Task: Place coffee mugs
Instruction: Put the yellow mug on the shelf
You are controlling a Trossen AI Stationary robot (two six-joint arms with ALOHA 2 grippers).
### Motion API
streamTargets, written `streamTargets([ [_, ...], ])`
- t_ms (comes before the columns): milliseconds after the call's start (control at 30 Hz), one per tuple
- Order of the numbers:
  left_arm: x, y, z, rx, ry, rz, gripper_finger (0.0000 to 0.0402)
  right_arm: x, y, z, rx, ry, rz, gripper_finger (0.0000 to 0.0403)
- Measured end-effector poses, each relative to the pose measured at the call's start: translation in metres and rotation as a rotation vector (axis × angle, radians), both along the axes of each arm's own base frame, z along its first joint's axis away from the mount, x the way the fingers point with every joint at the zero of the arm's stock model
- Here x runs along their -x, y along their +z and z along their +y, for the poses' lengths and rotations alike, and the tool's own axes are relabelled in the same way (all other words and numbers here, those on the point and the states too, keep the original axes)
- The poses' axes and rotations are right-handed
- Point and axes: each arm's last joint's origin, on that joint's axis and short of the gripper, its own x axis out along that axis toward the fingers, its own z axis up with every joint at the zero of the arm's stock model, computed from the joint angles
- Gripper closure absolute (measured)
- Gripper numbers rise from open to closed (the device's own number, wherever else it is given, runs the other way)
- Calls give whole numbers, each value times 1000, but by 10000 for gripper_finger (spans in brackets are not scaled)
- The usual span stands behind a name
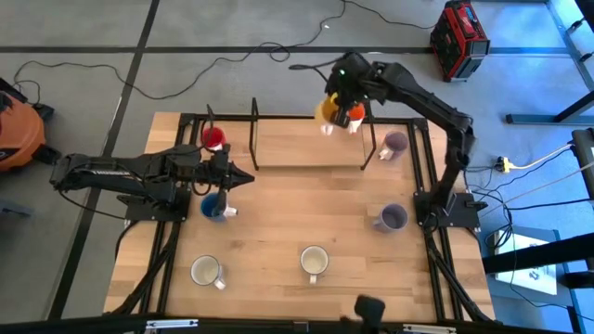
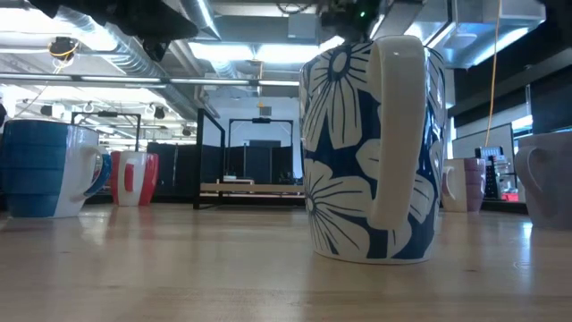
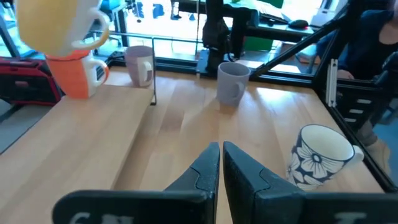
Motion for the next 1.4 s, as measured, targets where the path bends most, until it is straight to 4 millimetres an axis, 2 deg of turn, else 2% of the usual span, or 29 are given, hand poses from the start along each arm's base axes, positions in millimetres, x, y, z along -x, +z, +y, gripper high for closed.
streamTargets([
  [133, 0, 0, 0, 1, 9, 1, 386, -8, -17, -31, -21, 3, 62, 402],
  [300, 1, -2, 2, 2, 80, 24, 386, -23, -60, -66, -65, 20, 154, 402],
  [433, 1, -2, 3, -1, 93, 26, 386, -28, -89, -81, -107, 41, 237, 403],
  [633, 1, -2, 3, -2, 96, 25, 386, -35, -114, -91, -141, 61, 283, 403],
  [867, 1, -2, 3, -6, 99, 25, 386, -37, -124, -95, -158, 78, 303, 402],
  [1400, 1, -2, 3, -6, 99, 24, 386, -31, -124, -98, -167, 61, 333, 398],
])
